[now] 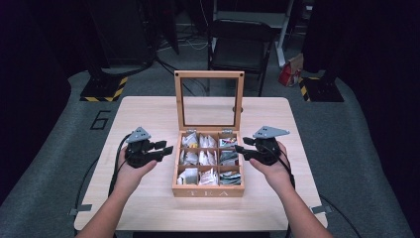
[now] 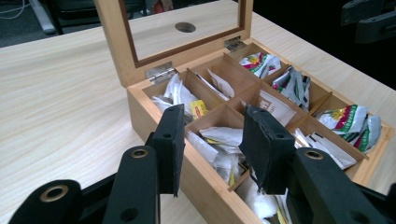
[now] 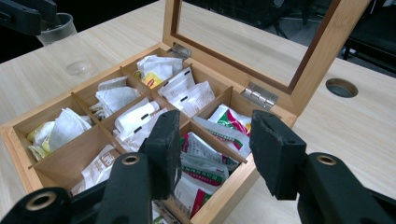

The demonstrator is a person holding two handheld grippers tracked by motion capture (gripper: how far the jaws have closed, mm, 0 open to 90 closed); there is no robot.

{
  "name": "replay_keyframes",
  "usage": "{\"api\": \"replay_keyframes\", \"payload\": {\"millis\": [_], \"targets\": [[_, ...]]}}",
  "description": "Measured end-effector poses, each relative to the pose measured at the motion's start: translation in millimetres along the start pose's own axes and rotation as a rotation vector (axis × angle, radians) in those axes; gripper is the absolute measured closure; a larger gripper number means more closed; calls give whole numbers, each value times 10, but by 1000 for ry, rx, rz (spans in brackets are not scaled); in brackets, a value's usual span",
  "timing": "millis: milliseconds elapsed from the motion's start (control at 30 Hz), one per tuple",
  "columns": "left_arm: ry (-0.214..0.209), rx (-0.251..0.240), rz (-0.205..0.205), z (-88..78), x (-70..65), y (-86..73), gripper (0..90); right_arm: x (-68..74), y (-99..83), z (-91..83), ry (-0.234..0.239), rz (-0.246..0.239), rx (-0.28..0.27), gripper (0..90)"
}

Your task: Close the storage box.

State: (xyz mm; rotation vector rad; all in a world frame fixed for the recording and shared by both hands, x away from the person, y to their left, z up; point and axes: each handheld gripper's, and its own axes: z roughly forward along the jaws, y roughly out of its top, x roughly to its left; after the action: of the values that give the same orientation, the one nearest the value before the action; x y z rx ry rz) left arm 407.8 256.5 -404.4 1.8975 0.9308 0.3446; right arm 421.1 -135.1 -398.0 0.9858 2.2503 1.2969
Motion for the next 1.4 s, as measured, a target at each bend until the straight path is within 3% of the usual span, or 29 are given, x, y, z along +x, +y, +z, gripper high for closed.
{"api": "replay_keyframes", "payload": {"millis": [300, 633, 767, 1000, 1400], "targets": [[-44, 33, 19, 78, -95, -86, 599, 5, -120, 13, 6, 16, 7, 543], [-91, 41, 42, 140, -183, -177, 625, 51, -233, 24, 15, 12, 18, 546], [-115, 55, 48, 188, -223, -225, 637, 70, -259, 17, 12, -11, 19, 546], [-149, 67, 57, 265, -280, -278, 645, 72, -308, 16, 16, -1, 6, 551], [-164, 97, 60, 393, -318, -339, 644, 19, -400, 16, 28, 12, 12, 558]]}}
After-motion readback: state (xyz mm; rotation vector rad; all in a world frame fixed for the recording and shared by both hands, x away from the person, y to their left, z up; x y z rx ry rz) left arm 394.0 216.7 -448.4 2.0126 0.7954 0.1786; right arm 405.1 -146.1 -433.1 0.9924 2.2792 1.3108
